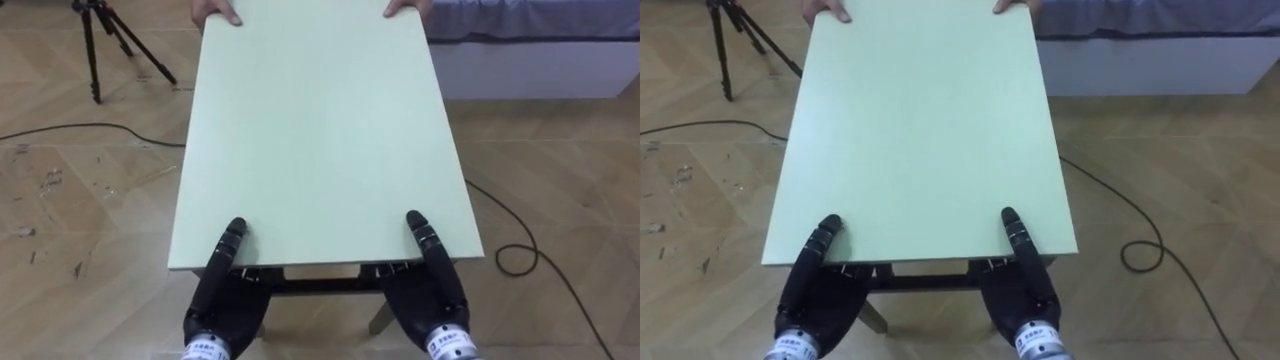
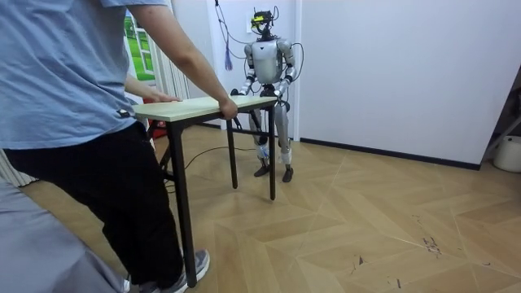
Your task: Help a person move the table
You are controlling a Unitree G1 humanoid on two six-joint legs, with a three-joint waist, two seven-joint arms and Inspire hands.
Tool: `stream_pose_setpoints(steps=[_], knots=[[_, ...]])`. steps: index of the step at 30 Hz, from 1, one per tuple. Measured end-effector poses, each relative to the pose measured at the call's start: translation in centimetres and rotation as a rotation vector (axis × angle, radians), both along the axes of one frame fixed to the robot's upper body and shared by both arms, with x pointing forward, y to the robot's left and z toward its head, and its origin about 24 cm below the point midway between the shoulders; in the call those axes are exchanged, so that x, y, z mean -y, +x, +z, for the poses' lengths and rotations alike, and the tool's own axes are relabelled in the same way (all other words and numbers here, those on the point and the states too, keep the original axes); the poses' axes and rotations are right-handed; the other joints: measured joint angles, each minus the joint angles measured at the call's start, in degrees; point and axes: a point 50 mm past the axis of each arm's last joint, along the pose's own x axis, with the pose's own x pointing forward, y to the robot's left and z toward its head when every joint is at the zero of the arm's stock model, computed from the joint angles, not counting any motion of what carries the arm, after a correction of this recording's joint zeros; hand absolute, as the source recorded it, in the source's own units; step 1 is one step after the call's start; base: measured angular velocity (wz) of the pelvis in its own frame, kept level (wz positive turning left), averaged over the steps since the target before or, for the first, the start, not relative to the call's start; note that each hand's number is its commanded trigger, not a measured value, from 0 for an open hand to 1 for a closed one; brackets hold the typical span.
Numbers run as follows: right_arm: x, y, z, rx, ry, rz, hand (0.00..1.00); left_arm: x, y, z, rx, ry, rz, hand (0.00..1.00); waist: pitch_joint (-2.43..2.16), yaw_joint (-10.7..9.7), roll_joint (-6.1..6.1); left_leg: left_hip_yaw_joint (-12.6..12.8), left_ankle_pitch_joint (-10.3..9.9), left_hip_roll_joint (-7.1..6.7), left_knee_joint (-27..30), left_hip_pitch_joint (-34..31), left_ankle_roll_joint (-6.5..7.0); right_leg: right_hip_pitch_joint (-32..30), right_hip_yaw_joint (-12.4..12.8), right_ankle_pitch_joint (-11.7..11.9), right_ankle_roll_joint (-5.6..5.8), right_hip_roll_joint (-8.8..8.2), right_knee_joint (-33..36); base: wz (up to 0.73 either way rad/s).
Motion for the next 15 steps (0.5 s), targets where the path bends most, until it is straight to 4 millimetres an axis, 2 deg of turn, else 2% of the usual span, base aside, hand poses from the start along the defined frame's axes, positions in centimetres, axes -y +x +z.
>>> stream_pose_setpoints(steps=[3, 7, 9, 11, 12, 13, 14, 15], knots=[[-0.1, -0.1, 0.0, -0.004, 0.012, -0.003, 1.00, -0.1, 0.0, 0.0, 0.000, 0.000, 0.005, 1.00, 0.04, 0.13, 0.00, -0.03, -1.14, 1.03, 4.40, -1.89, -0.52, -0.08, -0.10, -0.05, -0.09, 0.34, 0.63, 0.01], [0.2, -0.1, 0.0, 0.002, 0.005, -0.020, 1.00, 0.5, -0.2, -0.1, -0.002, -0.017, 0.002, 1.00, 0.35, 0.14, 0.38, -1.18, -1.42, 2.72, 15.30, -7.18, -0.85, -0.28, -0.69, -0.25, -0.48, 0.68, 2.02, 0.08], [0.6, -0.1, 0.0, 0.008, -0.010, -0.016, 1.00, 0.7, -0.2, -0.1, -0.003, -0.020, -0.004, 1.00, 0.51, 0.39, 0.86, -2.30, -1.41, 3.55, 19.46, -9.87, -0.86, -0.72, -1.07, -0.47, -1.29, 1.19, 2.04, 0.00], [0.8, -0.1, 0.0, 0.010, -0.020, -0.017, 1.00, 0.9, -0.2, -0.1, -0.003, -0.025, -0.007, 1.00, 0.54, 0.40, 1.13, -2.90, -1.39, 3.85, 20.35, -11.07, -0.87, -1.44, -1.66, -0.91, -2.32, 1.38, 2.05, 0.00], [1.0, 0.0, 0.1, 0.016, -0.027, -0.017, 1.00, 1.1, -0.2, -0.1, -0.003, -0.033, -0.007, 1.00, 0.58, 0.30, 1.74, -2.83, -1.40, 4.31, 19.84, -11.21, -0.89, -2.01, -2.47, -0.65, -2.93, 1.37, 2.23, 0.00], [1.2, 0.1, 0.3, 0.024, -0.033, -0.014, 1.00, 1.3, -0.2, 0.0, -0.003, -0.045, -0.006, 1.00, 0.73, 0.01, 2.35, -2.75, -1.83, 4.72, 19.65, -11.01, -1.58, -2.79, -4.57, -0.33, -3.44, 1.34, 2.17, -0.08], [1.3, 0.1, 0.4, 0.029, -0.039, -0.011, 1.00, 1.4, -0.2, 0.0, -0.004, -0.055, -0.002, 1.00, 0.83, 0.22, 2.88, -2.70, -2.58, 5.29, 21.48, -10.95, -2.27, -2.98, -5.62, -0.22, -3.72, 1.52, 2.39, -0.34], [1.3, 0.2, 0.6, 0.037, -0.054, -0.003, 1.00, 1.7, -0.4, -0.2, -0.013, -0.077, 0.008, 1.00, 0.80, 0.88, 4.65, -2.70, -4.49, 6.82, 27.35, -10.35, -2.88, -2.94, -7.67, 0.06, -4.20, 2.40, 3.15, -0.45]])
